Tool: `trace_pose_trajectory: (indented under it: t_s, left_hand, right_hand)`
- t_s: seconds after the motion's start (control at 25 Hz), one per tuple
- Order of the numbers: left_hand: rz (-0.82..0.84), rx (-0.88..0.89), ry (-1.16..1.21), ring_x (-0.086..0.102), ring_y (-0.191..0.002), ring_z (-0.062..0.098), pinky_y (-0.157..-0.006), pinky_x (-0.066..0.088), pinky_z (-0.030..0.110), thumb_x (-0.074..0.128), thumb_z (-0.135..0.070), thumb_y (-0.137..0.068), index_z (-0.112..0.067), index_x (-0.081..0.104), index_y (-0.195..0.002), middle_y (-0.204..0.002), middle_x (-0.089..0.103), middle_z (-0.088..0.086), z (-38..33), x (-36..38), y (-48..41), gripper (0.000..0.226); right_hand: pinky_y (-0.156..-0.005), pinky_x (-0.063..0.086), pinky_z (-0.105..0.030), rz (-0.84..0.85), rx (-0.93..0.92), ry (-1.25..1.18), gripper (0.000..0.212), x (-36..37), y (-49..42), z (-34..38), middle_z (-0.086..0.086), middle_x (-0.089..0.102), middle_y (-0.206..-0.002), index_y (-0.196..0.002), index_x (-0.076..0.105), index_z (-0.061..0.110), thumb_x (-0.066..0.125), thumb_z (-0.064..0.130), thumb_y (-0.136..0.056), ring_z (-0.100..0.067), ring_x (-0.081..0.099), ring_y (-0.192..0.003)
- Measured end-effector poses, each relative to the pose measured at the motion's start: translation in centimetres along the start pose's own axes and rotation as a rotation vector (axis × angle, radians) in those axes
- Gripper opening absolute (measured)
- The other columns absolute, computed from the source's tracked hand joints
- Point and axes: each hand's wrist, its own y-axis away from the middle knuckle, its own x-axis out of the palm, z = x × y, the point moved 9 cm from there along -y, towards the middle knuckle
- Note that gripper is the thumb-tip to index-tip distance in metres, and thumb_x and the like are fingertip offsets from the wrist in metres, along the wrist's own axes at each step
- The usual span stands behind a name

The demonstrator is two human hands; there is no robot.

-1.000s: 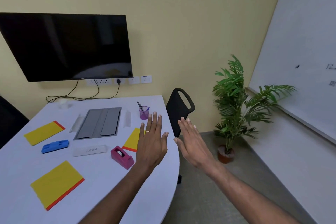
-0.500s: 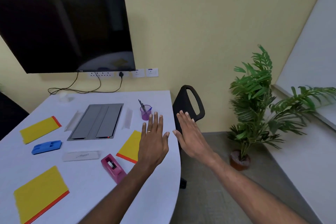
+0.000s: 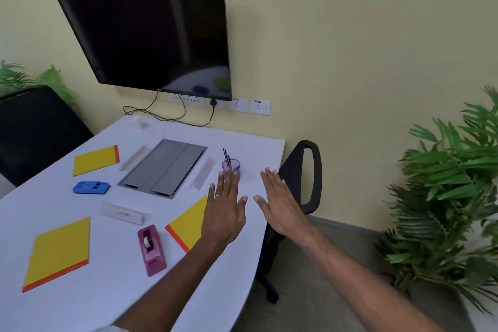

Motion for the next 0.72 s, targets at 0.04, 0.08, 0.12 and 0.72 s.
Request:
trace_pose_trajectory:
  t_s: [0.04, 0.08, 0.12, 0.72]
  left_hand:
    - [0.006, -0.008, 0.001, -0.012, -0.156, 0.02, -0.129, 0.006, 0.045, 0.025, -0.037, -0.107, -0.018, -0.003, -0.161, -0.169, -0.011, 0.001, -0.2, 0.5, -0.5, 0.064]
    - [0.012, -0.016, -0.003, -0.011, -0.157, 0.021, -0.129, 0.007, 0.046, 0.025, -0.034, -0.107, -0.018, -0.002, -0.161, -0.169, -0.011, 0.001, -0.5, 1.1, -1.2, 0.063]
    - [0.018, -0.029, 0.001, -0.009, -0.157, 0.023, -0.128, 0.009, 0.046, 0.026, -0.031, -0.107, -0.017, -0.001, -0.161, -0.169, -0.01, 0.002, -0.5, 1.6, -2.0, 0.062]
    - [0.082, -0.31, 0.29, 0.003, -0.158, 0.027, -0.128, 0.013, 0.042, 0.037, -0.013, -0.105, -0.008, 0.007, -0.16, -0.169, 0.002, 0.012, 10.2, 12.8, -17.1, 0.063]
  right_hand:
    - [-0.128, 0.004, -0.037, 0.003, -0.004, -0.014, 0.068, -0.1, -0.7, -0.7, 0.0, -0.003, -0.168, -0.16, 0.004, 0.016, 0.031, 0.047, -0.106, -0.014, -0.009, -0.155]
    - [-0.127, 0.003, -0.036, 0.007, -0.014, -0.02, 0.068, -0.1, -1.5, -1.4, 0.0, -0.004, -0.168, -0.16, 0.005, 0.016, 0.032, 0.047, -0.106, -0.014, -0.009, -0.155]
    - [-0.127, 0.001, -0.035, 0.015, -0.028, -0.013, 0.068, 0.0, -2.3, -2.0, 0.0, -0.006, -0.168, -0.16, 0.006, 0.015, 0.033, 0.047, -0.106, -0.015, -0.01, -0.155]
    - [-0.125, 0.014, -0.029, 0.189, -0.061, -0.117, 0.059, 8.6, -22.7, -9.4, 0.0, 0.002, -0.169, -0.158, 0.02, 0.012, 0.039, 0.035, -0.107, -0.015, -0.003, -0.156]
